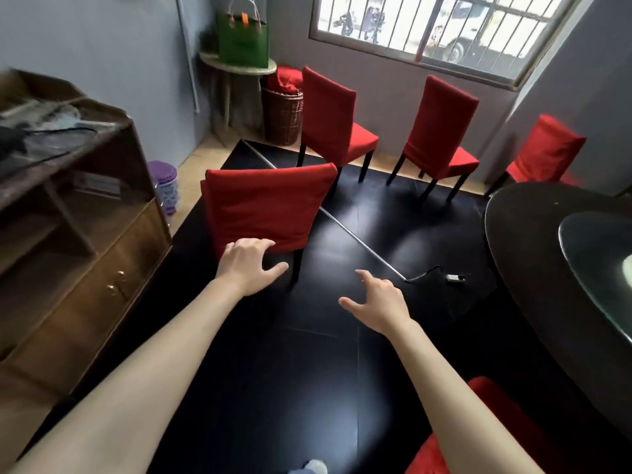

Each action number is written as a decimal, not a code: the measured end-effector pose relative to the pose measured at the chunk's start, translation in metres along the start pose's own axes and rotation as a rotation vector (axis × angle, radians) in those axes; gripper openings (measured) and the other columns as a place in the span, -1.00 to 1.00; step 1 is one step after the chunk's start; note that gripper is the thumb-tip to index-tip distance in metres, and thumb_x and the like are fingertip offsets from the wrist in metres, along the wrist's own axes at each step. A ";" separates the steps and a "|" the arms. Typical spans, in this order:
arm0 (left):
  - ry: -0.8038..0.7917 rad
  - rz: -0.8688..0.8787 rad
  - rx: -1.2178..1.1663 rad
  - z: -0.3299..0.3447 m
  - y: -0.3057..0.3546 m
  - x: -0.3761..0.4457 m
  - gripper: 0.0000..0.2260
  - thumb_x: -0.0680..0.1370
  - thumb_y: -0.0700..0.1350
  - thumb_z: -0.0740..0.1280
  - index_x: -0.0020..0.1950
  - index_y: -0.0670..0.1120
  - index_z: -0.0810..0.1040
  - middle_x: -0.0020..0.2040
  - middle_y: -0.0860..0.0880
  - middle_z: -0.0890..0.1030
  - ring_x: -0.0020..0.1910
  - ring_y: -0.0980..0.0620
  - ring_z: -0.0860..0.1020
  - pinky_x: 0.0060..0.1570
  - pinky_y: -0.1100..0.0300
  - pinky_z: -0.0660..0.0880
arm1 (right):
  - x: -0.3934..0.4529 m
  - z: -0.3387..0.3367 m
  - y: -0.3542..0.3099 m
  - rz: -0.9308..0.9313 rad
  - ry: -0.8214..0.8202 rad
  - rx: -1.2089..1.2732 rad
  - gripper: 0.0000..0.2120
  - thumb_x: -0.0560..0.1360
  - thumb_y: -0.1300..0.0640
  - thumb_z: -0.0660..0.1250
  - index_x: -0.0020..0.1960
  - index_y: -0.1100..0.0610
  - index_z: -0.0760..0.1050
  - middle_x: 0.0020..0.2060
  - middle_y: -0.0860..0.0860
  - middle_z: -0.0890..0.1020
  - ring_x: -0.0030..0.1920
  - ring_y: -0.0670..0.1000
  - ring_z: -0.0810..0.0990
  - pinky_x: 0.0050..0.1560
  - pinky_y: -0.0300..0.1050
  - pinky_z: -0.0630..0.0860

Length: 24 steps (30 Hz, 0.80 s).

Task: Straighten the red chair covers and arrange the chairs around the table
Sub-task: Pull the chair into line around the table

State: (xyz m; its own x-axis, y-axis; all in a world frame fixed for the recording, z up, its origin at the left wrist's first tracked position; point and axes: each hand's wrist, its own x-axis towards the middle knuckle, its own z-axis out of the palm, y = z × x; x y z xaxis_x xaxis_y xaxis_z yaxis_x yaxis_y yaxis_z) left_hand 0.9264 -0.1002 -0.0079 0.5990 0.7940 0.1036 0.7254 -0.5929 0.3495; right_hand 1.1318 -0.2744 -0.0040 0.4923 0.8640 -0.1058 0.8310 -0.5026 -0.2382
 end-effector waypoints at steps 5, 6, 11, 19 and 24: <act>-0.003 -0.064 0.005 0.005 -0.036 0.045 -0.44 0.48 0.29 0.27 0.38 0.01 0.43 0.32 -0.02 0.52 0.33 -0.04 0.42 0.32 0.01 0.27 | 0.078 0.006 -0.023 -0.073 -0.023 -0.018 -0.28 0.47 -0.28 0.27 0.50 0.00 0.17 0.26 0.01 0.54 0.30 0.11 0.42 0.28 0.05 0.34; -0.001 -0.082 0.010 0.006 -0.043 0.055 -0.44 0.48 0.29 0.27 0.37 0.01 0.43 0.31 -0.02 0.52 0.33 -0.04 0.42 0.32 0.02 0.27 | 0.095 0.007 -0.027 -0.086 -0.026 -0.016 -0.26 0.46 -0.28 0.28 0.51 0.00 0.14 0.26 0.01 0.54 0.30 0.12 0.42 0.28 0.06 0.34; 0.025 -0.172 0.061 0.008 -0.067 0.126 -0.44 0.47 0.30 0.27 0.37 0.01 0.44 0.31 -0.03 0.52 0.32 -0.05 0.43 0.32 0.01 0.27 | 0.190 0.008 -0.037 -0.188 -0.042 -0.031 -0.22 0.44 -0.27 0.30 0.52 0.01 0.10 0.27 0.01 0.53 0.31 0.12 0.42 0.25 0.05 0.36; 0.046 -0.312 0.122 0.017 -0.086 0.246 -0.41 0.47 0.32 0.26 0.38 0.01 0.43 0.32 -0.05 0.51 0.32 -0.08 0.43 0.33 -0.03 0.28 | 0.347 0.002 -0.042 -0.320 -0.064 -0.091 -0.22 0.42 -0.25 0.34 0.50 0.03 0.14 0.23 0.06 0.55 0.28 0.17 0.45 0.21 0.06 0.36; 0.015 -0.357 0.125 0.034 -0.089 0.292 -0.40 0.46 0.32 0.25 0.39 0.02 0.41 0.35 -0.05 0.49 0.34 -0.08 0.41 0.35 -0.05 0.27 | 0.413 0.005 -0.046 -0.365 -0.124 -0.136 -0.19 0.40 -0.26 0.38 0.50 0.02 0.15 0.26 0.04 0.53 0.28 0.18 0.43 0.21 0.09 0.36</act>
State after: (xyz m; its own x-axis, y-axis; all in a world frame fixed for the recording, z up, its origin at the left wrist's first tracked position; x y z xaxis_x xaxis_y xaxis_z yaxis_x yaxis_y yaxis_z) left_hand 1.0478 0.1798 -0.0405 0.2964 0.9550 0.0091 0.9240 -0.2892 0.2501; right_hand 1.2959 0.1056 -0.0418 0.1306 0.9792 -0.1550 0.9761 -0.1544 -0.1528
